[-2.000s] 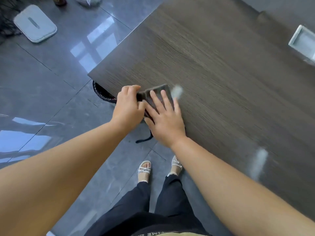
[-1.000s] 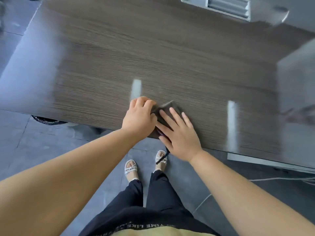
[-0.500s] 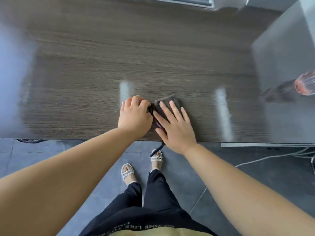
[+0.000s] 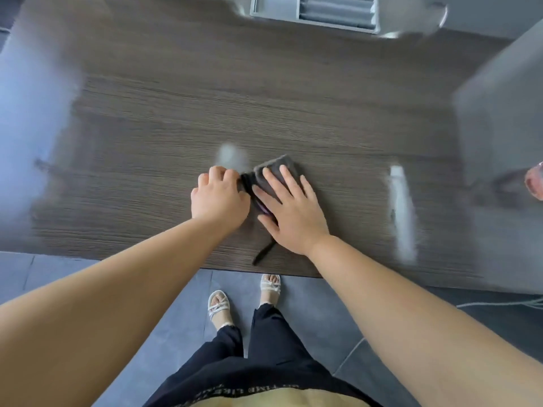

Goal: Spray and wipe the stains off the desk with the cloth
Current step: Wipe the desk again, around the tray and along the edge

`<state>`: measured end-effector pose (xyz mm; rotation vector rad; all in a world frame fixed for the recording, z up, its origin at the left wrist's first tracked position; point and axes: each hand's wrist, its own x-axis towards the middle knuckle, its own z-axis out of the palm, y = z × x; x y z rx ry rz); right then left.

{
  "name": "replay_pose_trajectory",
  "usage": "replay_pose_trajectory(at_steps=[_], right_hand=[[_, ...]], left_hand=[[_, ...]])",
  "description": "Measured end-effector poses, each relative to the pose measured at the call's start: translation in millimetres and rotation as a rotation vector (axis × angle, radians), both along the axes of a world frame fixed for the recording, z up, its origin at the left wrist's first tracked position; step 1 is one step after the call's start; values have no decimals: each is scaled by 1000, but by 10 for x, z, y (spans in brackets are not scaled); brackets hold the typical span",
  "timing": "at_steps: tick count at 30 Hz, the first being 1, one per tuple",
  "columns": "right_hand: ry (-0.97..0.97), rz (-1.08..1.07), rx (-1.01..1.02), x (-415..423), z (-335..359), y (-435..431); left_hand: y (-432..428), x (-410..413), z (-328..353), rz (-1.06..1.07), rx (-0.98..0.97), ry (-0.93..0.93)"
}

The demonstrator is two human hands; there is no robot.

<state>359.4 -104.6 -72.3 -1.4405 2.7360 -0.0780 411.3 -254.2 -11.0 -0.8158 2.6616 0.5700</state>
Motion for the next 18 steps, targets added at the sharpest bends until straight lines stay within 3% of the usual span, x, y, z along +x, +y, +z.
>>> replay_pose_trajectory(at_steps=[2,3,7,9,11,15,16,18], right_hand=[[-4,175,-19,-417,-22,282],[7,107,-33,-603,-16,385],[-113,-709,3,-1057,75,153],[-187,-870,49,-990,143,-226],[-178,-643,60,-824,130,-497],[-61,111,-10,-897,48,-395],[-35,176,-15,-1073,33,-331],[-21,57,-1,-1428,35,-273]], left_hand=[[-24,-69,10,14,-5,-12],[-39,-90,16,12,-7,-22],[-86,-151,12,54,-1,-31],[-114,-192,8,83,2,-31],[-165,-254,8,112,4,-22],[-282,-436,6,126,0,0],[-309,-486,6,121,0,7],[-388,-620,-1,104,4,17]])
